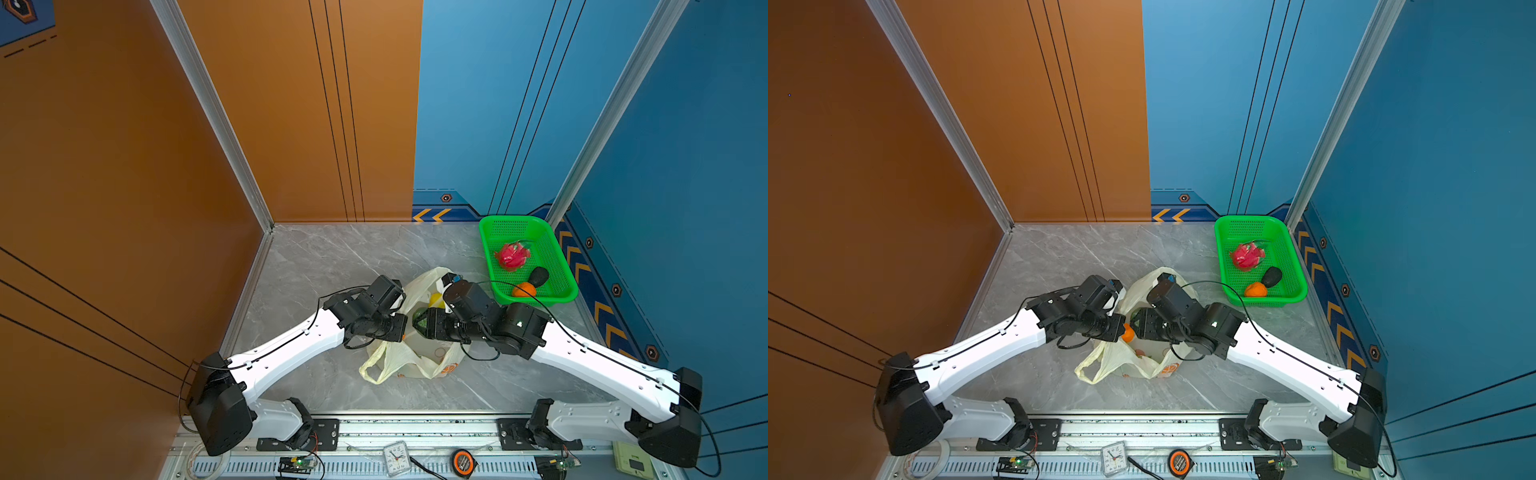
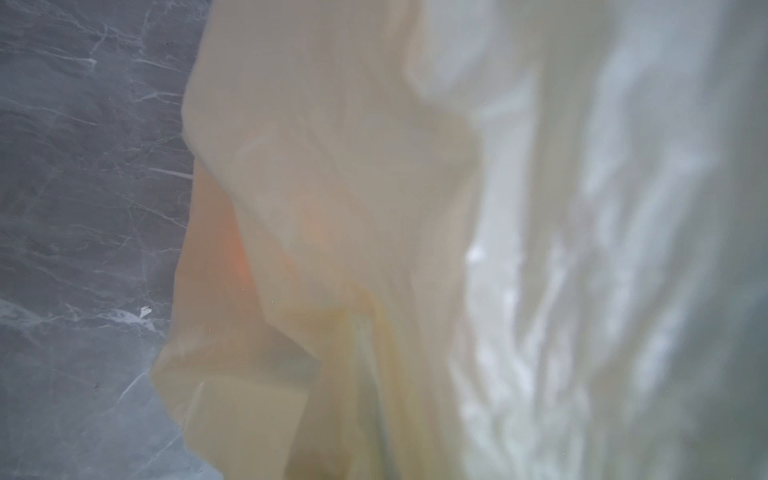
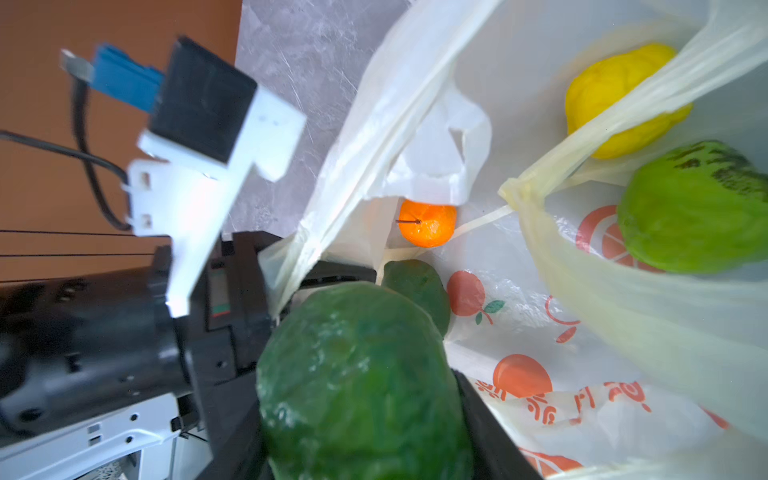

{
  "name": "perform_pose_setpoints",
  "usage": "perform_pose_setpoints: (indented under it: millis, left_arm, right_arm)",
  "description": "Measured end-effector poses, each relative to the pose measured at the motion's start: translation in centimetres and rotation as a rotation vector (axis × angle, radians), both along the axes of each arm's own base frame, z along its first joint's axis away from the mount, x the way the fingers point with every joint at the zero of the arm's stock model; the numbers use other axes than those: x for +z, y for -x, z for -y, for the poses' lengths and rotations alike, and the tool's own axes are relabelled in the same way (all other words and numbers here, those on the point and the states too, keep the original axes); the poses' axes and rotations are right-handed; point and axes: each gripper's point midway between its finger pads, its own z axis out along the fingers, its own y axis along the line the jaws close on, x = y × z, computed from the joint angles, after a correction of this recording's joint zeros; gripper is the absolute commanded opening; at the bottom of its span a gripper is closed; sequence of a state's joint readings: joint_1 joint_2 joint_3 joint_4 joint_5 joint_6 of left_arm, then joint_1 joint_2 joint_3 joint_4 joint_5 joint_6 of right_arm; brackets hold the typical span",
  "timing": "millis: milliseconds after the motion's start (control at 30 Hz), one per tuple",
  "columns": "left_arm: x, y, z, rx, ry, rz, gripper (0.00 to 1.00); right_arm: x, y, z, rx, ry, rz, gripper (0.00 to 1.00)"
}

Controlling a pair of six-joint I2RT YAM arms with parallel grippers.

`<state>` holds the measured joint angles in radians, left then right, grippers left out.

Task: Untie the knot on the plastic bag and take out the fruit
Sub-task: 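Carry the lime to the green basket and open the right gripper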

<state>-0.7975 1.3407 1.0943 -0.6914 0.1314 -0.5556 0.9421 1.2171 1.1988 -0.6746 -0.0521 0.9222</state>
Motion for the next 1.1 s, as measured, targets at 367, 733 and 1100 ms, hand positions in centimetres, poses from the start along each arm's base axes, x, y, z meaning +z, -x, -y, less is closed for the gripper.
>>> perform_pose_setpoints:
  millis: [367, 733, 1100]
  left_arm:
    - [0.0, 0.1, 0.1, -0.018, -0.004, 0.009, 0.03]
    - [0.7, 0.3, 0.9, -0.037, 0.011, 0.024, 0.03]
    - [0.8, 0.3, 1.1, -0.041, 0.008, 0.038, 0.03]
  right_arm:
    - [6.7, -9.0, 9.4, -0.282, -0.107, 0.112, 0.48]
    - [1.0, -16.3, 25.8, -0.661, 0.009, 0.042, 0.47]
    - [-10.1, -20.4, 29.3, -0.675, 0.144, -0.164, 0.55]
